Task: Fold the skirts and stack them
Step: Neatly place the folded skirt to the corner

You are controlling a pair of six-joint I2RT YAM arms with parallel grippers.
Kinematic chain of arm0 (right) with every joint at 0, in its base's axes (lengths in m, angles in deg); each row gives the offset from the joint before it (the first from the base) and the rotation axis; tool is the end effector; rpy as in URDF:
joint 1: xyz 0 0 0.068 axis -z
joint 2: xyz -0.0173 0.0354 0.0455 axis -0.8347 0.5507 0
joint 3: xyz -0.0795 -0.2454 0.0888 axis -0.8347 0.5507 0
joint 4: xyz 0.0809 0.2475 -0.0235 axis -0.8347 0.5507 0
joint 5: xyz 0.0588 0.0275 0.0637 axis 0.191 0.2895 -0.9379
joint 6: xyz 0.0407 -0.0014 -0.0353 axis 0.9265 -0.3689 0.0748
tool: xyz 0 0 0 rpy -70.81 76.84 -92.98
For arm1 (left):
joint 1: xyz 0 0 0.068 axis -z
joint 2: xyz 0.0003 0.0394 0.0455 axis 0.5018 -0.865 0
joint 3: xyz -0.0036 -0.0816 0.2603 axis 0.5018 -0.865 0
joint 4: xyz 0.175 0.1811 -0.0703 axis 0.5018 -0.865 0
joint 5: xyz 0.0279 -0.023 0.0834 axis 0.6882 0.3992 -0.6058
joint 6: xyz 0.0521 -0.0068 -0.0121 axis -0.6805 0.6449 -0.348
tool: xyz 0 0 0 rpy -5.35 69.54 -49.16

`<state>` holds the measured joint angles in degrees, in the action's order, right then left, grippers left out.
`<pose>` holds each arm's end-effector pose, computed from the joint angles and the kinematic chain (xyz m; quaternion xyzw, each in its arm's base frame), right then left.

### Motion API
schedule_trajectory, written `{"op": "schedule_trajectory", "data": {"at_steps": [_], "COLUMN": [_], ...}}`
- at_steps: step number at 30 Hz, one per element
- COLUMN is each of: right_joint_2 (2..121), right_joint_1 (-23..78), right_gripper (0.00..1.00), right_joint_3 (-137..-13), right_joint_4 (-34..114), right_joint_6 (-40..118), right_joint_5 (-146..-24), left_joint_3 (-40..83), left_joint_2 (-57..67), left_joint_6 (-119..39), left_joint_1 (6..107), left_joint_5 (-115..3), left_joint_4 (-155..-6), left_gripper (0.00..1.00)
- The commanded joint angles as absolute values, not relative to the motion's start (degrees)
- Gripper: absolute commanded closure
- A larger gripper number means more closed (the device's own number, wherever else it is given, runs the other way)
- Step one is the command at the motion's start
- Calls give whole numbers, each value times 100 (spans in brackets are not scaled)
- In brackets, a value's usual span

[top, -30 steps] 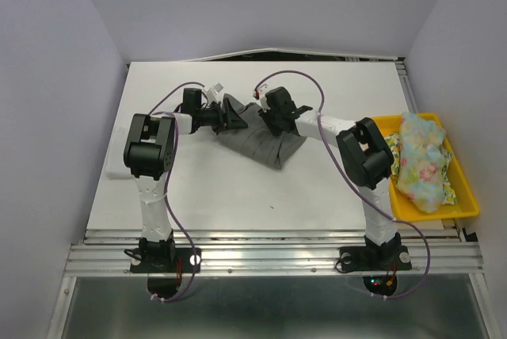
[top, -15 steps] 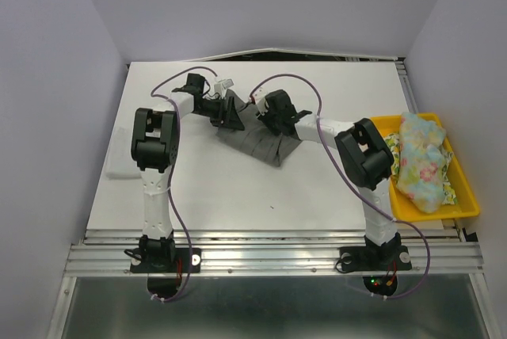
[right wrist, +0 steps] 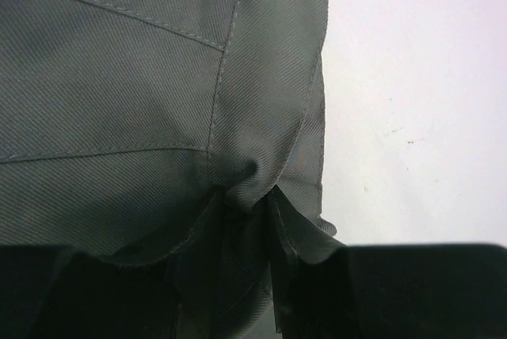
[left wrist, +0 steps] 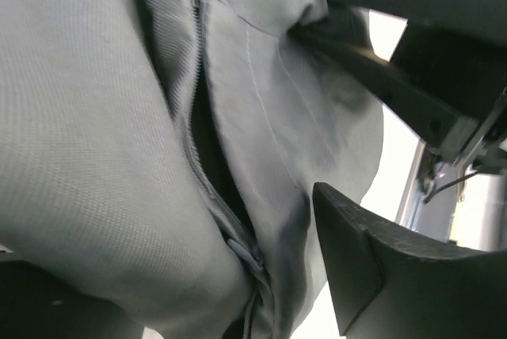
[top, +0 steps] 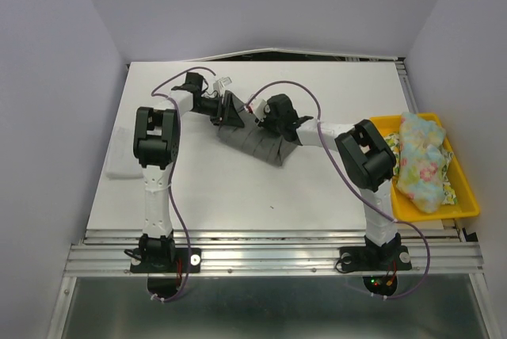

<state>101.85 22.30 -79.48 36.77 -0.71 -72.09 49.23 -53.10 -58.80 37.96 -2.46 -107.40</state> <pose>0.3874 0.2600 0.1527 -0.4822 0.7614 -0.0381 0.4317 0.4774 -0.0973 0.1410 0.2448 0.8019 -0.4944 0.2294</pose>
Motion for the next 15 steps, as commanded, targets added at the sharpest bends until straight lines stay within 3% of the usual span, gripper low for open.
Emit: {"op": "schedule_trajectory", "data": {"at_steps": [1,4,5,6,7,9,11,12,15], "right_joint_2": [10488,10471,10444,10435,10409,10278,10085,10006,9707], "right_joint_1": [2248,2248,2248,2248,2248,2248,2248,2248,2248], "right_gripper": [67,66,65,64,59,49,40,28,14], "right_joint_3": [-7574,-7618,-7679,-7732,-7793,-7934,-8092,-8267,-8461], "right_joint_4": [4591,4547,4547,4547,4591,4644,4862,4977,5364], "right_joint_6": [-400,-268,-76,21,100,504,942,1093,1629], "right_joint_5": [-7359,-7306,-7254,-7201,-7174,-7052,-6911,-6876,-6936], "left_joint_3": [5124,5151,5116,5054,4880,4633,4126,3931,3052], "left_joint_2": [-5707,-5672,-5602,-5532,-5349,-5076,-4542,-4321,-3363], "left_joint_6": [-5508,-5437,-5454,-5454,-5472,-5481,-5446,-5420,-5208], "left_joint_1": [3794,3838,3838,3838,3838,3830,3803,3777,3601], "left_joint_5": [-807,-957,-1018,-1088,-1237,-1492,-1965,-2107,-2669], "left_joint_4": [-10481,-10515,-10533,-10541,-10533,-10454,-10393,-10305,-10155], "left_gripper": [25,54,70,70,84,100,100,100,100]}}
